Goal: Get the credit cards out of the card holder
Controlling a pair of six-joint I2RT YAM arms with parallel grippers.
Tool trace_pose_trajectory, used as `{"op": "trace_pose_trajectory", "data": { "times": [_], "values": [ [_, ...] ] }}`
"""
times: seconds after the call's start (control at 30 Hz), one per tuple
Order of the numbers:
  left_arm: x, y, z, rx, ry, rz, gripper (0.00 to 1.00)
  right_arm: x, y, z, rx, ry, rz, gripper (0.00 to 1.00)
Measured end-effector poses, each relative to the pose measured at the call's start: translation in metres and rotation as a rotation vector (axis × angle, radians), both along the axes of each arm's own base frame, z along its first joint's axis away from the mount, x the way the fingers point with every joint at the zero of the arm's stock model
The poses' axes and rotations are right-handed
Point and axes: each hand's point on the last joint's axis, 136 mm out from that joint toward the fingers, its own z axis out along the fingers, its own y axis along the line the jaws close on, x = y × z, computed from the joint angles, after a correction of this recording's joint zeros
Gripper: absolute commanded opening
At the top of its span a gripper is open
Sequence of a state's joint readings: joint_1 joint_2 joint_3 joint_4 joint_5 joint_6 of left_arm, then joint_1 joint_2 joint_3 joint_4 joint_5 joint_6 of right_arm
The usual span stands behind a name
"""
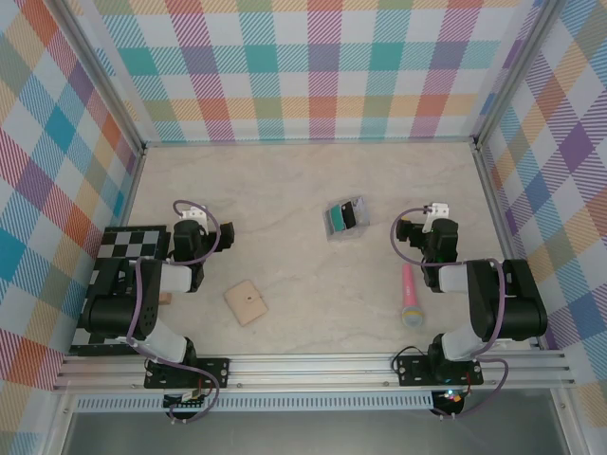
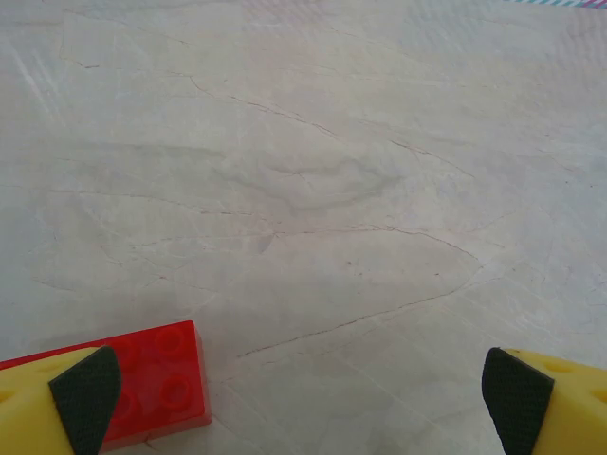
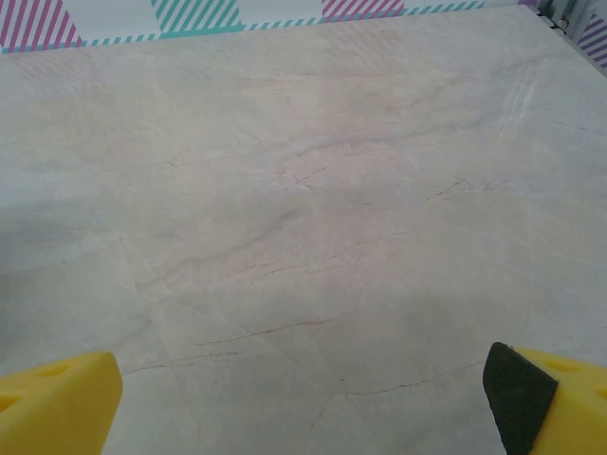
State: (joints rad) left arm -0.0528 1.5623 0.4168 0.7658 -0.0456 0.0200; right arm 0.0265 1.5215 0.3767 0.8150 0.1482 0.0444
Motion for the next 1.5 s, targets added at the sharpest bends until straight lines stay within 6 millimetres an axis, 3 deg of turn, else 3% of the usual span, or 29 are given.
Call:
{"op": "trace_pose_trajectory", "data": {
  "times": [1.0,1.1,1.33,1.5],
  "values": [
    [0.002,0.001,0.002,0.005,0.030,0.008,1.00,-0.001,0.000,0.000,0.000,0.010,0.002,1.00],
    [0.004,0.005,0.017,0.012,0.037,0.029,1.00,-0.002,-0.001,0.008,-0.001,0.029,-0.004,1.00],
    [0.013,0.009,0.082,-0.031,0.005,0.082,1.00,0.003,-0.002,0.081,0.084,-0.003,-0.053,1.00],
    [0.012,0.005,0.118,-0.125,0.017,0.104,1.00,0.002,0.005,0.104,0.209,0.125,-0.076,1.00]
  ]
}}
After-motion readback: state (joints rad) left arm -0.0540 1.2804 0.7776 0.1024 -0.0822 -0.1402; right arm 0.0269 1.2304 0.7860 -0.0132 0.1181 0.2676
